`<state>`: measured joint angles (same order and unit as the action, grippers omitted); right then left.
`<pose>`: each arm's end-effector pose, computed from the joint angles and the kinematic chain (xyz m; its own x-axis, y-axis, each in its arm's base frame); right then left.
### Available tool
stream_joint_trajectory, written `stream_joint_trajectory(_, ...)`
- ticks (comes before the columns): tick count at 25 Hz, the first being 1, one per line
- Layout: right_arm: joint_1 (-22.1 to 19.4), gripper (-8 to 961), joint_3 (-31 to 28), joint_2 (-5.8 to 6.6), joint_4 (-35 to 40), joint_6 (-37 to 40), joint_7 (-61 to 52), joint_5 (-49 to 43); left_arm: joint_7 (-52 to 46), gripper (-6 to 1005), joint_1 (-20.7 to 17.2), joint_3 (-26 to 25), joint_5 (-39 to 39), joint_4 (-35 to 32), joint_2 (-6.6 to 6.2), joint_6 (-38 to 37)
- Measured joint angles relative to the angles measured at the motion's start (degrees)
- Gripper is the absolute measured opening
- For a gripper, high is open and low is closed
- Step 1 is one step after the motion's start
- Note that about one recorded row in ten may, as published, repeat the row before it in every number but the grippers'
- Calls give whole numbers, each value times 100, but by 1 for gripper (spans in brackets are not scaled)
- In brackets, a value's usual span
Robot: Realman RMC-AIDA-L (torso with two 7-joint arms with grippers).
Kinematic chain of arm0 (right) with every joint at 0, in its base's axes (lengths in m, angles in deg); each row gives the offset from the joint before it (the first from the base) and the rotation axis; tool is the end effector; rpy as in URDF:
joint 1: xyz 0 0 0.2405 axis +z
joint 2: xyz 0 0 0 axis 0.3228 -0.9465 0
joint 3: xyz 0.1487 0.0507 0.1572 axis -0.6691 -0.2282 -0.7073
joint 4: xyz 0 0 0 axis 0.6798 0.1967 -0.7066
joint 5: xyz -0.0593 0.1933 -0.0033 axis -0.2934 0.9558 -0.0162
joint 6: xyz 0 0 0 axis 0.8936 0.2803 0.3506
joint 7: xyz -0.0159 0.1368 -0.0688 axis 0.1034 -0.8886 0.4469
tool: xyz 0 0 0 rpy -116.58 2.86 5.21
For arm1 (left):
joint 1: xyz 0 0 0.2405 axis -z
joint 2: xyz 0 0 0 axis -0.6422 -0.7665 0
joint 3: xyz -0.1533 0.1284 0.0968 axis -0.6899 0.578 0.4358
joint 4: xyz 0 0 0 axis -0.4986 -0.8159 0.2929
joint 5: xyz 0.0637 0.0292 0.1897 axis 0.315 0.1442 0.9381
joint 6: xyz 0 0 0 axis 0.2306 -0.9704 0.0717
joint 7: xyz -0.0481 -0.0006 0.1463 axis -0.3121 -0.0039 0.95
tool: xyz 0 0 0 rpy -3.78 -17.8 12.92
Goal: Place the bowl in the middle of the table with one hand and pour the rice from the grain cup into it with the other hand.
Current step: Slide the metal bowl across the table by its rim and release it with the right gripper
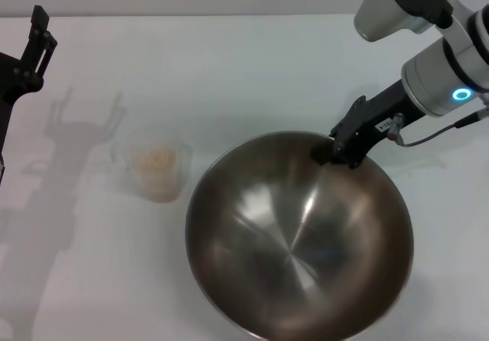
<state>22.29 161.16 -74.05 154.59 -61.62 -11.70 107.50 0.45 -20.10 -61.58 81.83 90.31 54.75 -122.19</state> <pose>0.1436 0.3400 -0.0105 0.8723 -0.4565 0.1752 -0.4249 -0.8850 -0.1902 -0.2547 0.2954 0.0201 0.6554 -0.3407 0.6740 0.6617 -0.1712 -0.7300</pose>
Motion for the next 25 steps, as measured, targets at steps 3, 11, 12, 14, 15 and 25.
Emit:
stream_joint_trajectory(3, 25, 7, 39, -2, -58, 56, -34, -16, 0, 824, 0, 3, -5, 0, 1, -1)
stream_joint_trajectory(11, 98, 9, 190, -5, -123, 135, -126, -251, 0, 823, 24, -4, -6, 14, 0, 9)
stream_joint_trajectory(12, 99, 9, 199, -6, -123, 163, -152, -281, 0, 823, 24, -4, -6, 14, 0, 9)
stream_joint_trajectory(14, 98, 9, 204, -3, -124, 196, -182, -329, 0, 823, 42, -4, -6, 5, 0, 10)
stream_joint_trajectory(15, 98, 9, 205, -2, -125, 200, -192, -335, 0, 823, 46, -4, -5, 4, 0, 12)
stream_joint_trajectory(25, 97, 138, 273, -1, 11, 250, -345, -481, 0, 822, 62, -4, -5, 12, 1, -4)
